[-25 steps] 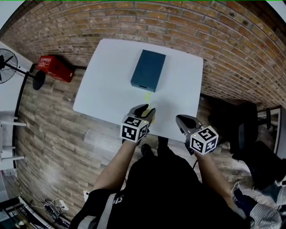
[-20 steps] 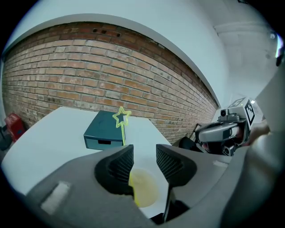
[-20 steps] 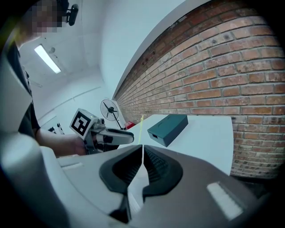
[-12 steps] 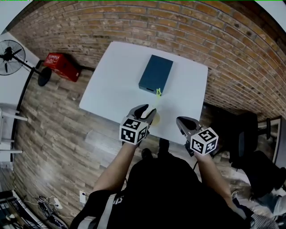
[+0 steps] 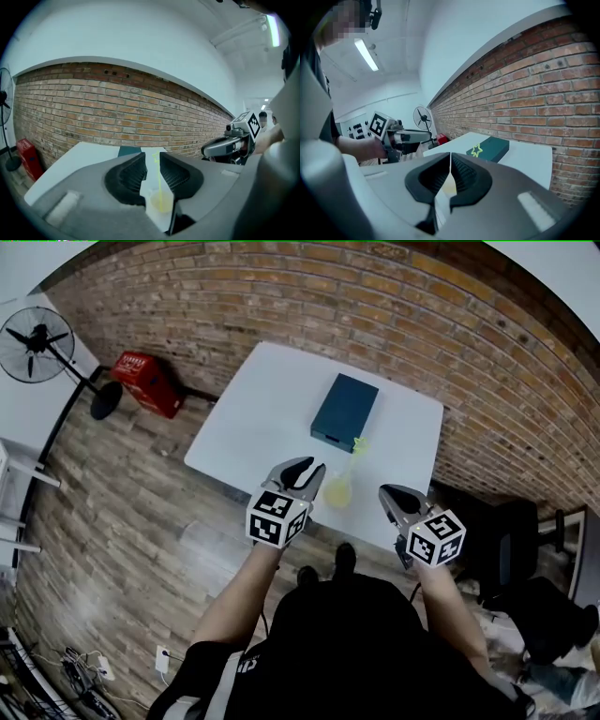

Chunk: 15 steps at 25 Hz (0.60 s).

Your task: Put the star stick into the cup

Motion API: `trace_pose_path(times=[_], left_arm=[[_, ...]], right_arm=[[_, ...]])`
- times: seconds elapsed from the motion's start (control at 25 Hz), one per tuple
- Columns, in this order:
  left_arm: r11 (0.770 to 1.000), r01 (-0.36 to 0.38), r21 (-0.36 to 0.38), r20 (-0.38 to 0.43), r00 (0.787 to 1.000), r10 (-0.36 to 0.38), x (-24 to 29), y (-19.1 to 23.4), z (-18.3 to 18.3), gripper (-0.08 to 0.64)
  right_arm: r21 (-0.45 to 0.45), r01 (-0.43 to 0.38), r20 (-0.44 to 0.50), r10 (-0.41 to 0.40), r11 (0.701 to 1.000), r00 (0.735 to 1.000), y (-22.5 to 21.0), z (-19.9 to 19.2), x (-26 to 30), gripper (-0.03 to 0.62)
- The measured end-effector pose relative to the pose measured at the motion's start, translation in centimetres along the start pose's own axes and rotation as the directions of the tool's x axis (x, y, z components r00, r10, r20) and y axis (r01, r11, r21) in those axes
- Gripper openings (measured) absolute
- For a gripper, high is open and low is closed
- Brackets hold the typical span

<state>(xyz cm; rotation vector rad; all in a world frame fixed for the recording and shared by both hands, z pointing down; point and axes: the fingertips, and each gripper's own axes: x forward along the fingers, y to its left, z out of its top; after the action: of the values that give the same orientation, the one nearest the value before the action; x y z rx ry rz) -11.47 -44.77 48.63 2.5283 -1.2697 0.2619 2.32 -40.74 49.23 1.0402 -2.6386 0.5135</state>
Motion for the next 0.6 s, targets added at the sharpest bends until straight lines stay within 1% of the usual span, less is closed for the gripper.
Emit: trace_pose_path(times=[0.12, 0.24, 0.32, 0.44, 0.6], left_arm=[[0.998, -0.015, 0.057, 0.044, 0.999, 0.013, -1.4, 0.8, 2.6, 0.090], [0.995, -0.058, 0.081, 0.103, 0.993, 0.049, -3.1, 1.4, 5.3, 0.067], [0.993, -0.089, 0.078, 0.135, 0.988, 0.078, -4.2, 1.4, 6.5, 0.049], [0.989, -0.130, 0.073, 0.159, 0.980, 0.117, -5.5, 1.1, 7.4, 0.027], [0.978, -0.205, 0.051, 0.177, 0.965, 0.193, -6.4, 1.2, 8.3, 0.006]], right_arm=[[-0.029, 0.018, 0.029, -0.017, 0.999, 0.999, 0.2, 1.5, -0.7, -0.002], [-0.056, 0.030, 0.077, -0.026, 0.998, 0.997, 0.2, 3.4, -1.4, -0.002], [-0.060, 0.035, 0.123, -0.028, 0.998, 0.992, 0.0, 4.9, -1.9, -0.002], [-0.054, 0.037, 0.203, -0.026, 0.998, 0.979, -0.8, 7.3, -3.1, -0.002], [-0.084, 0.034, 0.262, -0.011, 0.996, 0.965, -2.1, 9.9, -4.4, -0.002]])
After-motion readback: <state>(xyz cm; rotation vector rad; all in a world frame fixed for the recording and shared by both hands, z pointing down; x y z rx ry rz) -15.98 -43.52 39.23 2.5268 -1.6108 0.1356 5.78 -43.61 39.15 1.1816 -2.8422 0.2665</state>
